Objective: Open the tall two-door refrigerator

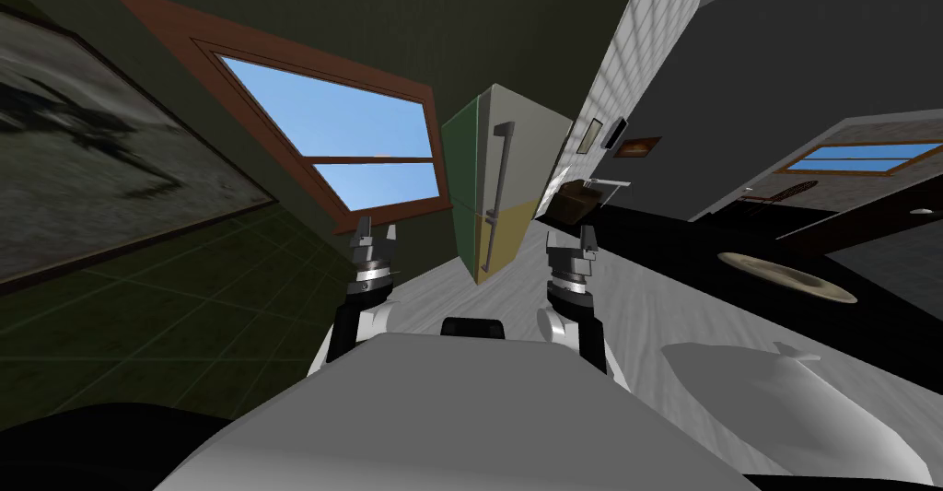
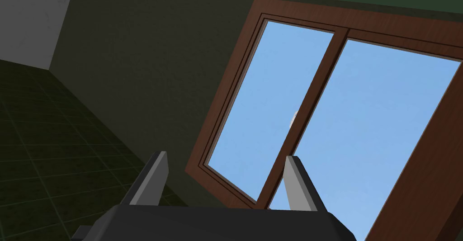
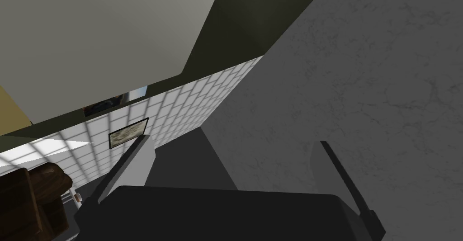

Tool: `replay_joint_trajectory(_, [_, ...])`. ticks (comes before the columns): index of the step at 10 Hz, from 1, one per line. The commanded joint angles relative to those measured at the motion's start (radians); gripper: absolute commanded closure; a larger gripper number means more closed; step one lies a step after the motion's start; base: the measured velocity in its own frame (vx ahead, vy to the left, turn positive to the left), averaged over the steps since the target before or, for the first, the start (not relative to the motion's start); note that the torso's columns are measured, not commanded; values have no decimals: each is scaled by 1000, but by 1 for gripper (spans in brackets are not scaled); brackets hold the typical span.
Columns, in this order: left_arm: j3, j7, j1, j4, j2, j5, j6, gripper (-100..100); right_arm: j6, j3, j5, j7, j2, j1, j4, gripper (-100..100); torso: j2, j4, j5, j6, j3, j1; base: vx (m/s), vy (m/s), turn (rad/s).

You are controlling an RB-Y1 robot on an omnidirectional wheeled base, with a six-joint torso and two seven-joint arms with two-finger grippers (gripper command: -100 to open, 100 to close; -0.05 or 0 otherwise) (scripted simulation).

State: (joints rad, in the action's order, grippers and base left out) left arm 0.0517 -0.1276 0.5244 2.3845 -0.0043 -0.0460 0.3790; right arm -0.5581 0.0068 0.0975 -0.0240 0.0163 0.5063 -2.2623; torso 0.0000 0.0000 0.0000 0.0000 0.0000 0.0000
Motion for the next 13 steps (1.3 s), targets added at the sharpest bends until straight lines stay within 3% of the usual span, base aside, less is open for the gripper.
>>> replay_joint_trajectory(1, [0, 0, 0, 0, 0, 0, 0, 0, 0, 0, 0, 0, 0, 0, 0, 0, 40, 41, 0, 0, -82, 0, 0, 0, 0])
replay_joint_trajectory(9, [0, 0, 0, 0, 0, 0, 0, 0, 0, 0, 0, 0, 0, 0, 0, 0, 618, 617, 0, 0, -1234, 0, 0, 0, 0])
replay_joint_trajectory(10, [0, 0, 0, 0, 0, 0, 0, 0, 2, -2, -21, 7, 35, -6, 7, -100, 691, 691, 0, 0, -1382, 0, 3, 4, 19])
replay_joint_trajectory(13, [0, 0, 0, 0, 0, 0, 0, 0, 11, -11, -105, 33, 113, -30, 31, -100, 737, 737, 0, 0, -1475, 0, -8, 9, 33])
